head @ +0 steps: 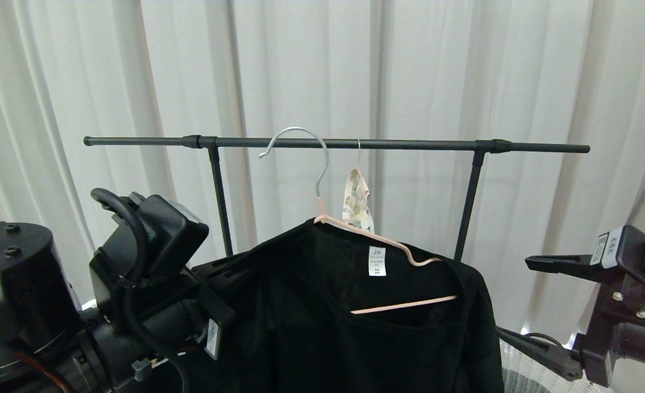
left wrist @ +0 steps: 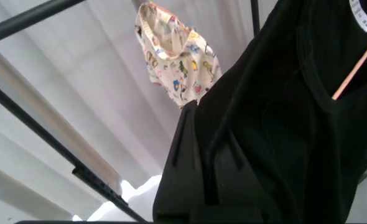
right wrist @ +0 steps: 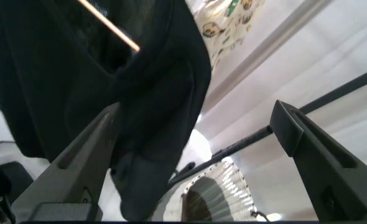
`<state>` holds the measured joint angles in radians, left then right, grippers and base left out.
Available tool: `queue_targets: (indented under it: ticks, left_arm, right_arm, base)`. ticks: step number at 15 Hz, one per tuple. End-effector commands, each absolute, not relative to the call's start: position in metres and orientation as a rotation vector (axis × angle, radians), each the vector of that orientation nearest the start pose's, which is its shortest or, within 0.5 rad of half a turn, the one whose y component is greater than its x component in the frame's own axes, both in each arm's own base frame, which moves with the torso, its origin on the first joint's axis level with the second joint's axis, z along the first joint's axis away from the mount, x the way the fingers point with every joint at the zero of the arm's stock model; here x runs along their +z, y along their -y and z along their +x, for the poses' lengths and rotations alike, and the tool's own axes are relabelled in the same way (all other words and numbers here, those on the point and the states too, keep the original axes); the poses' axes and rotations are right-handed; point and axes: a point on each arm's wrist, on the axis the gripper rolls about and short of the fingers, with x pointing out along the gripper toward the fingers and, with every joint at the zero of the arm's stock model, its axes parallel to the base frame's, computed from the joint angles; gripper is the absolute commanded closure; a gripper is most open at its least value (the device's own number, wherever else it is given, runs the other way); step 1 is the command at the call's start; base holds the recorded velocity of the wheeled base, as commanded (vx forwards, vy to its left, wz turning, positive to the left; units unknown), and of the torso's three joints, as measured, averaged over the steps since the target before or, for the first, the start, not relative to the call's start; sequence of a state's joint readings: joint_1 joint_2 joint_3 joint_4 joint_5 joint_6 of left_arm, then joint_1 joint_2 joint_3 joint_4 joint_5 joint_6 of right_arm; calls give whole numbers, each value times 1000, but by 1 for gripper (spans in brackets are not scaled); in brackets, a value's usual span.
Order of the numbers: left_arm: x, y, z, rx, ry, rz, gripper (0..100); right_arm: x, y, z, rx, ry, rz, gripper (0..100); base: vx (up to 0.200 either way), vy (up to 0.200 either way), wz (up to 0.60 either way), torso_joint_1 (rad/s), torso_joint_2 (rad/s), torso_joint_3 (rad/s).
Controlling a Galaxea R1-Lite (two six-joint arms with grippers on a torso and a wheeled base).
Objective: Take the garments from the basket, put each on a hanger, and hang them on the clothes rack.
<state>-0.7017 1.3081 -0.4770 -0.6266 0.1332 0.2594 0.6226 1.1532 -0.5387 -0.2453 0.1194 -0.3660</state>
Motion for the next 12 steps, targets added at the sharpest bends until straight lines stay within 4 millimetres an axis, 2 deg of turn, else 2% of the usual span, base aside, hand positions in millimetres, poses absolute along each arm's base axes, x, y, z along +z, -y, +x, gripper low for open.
queue_targets:
  ticks: [1,4,8,9,12]
  left_arm:
    - [188,125,153,-587,-122,339,100]
    - [179,134,141,-668,-137,359,100]
    - [174,140,140,-695,-97,383,100]
    - [171,140,140,-701,-74,425,100]
    - [170,142,139,-746,-38,466,100]
  right_arm:
    - [204,-92,121,803,-200,-434,0]
    - [221,-96,126,829,-230,-437,0]
    - [259,-123,144,995,-335,-442,0]
    - [259,-133,148,1023,-356,-450,0]
    - [244,-161,164,1075,-441,-482,0]
  base:
    - [0,0,0,0,0,0]
    - [0,0,0,0,0,0]
    - [0,0,0,0,0,0]
    - [0,0,0,0,0,0]
    - [0,0,0,0,0,0]
